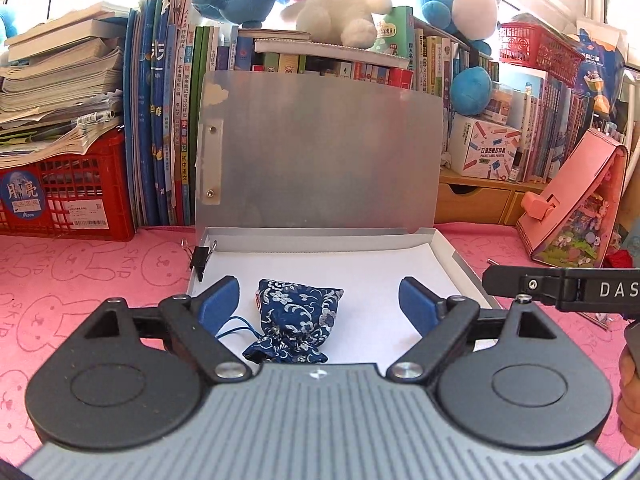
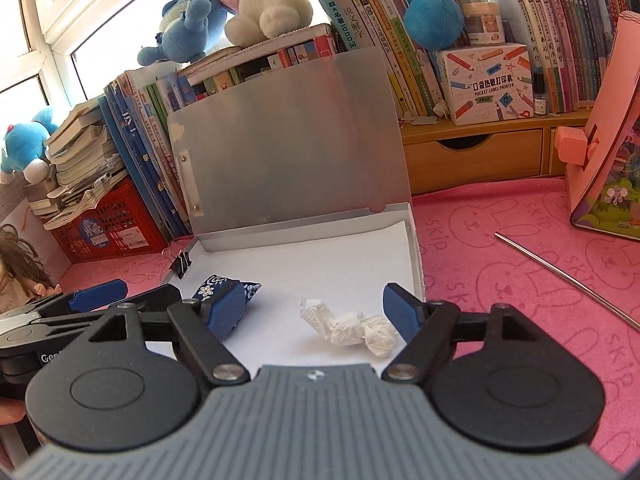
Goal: Organize objects
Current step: 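Open both tools to release the pouch and tissue in the box, then grasp the folded white paper with the left tool while the right tool grasps the purple plush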
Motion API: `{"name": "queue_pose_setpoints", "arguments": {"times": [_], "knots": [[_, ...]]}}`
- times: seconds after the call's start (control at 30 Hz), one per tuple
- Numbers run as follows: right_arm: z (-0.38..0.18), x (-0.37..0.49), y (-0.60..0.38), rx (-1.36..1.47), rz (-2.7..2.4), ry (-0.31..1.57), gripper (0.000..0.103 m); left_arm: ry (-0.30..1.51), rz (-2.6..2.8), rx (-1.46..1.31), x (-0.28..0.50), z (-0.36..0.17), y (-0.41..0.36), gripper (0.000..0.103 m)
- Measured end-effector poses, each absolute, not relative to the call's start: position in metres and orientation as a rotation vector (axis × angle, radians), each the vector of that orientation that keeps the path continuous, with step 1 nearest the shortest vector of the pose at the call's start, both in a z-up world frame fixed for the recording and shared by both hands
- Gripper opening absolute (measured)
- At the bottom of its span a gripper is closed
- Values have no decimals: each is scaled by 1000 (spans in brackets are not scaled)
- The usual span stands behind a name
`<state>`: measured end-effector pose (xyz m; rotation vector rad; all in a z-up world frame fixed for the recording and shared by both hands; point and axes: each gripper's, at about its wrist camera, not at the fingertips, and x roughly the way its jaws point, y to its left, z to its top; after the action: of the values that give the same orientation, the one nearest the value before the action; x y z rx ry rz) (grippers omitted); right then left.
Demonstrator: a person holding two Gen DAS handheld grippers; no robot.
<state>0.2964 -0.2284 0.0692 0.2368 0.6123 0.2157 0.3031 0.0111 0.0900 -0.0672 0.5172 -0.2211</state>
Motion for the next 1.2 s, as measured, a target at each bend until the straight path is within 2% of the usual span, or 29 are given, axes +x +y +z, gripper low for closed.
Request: {"name": "queue_pose_setpoints", "arguments": {"times": [0.63,1.2], "knots": [[86,195,-236,145,267,525,86,480,-292,-28,184,106,11,90],[62,116,-220,40,328,503,87,446,-343,25,78,75,9,91]]}}
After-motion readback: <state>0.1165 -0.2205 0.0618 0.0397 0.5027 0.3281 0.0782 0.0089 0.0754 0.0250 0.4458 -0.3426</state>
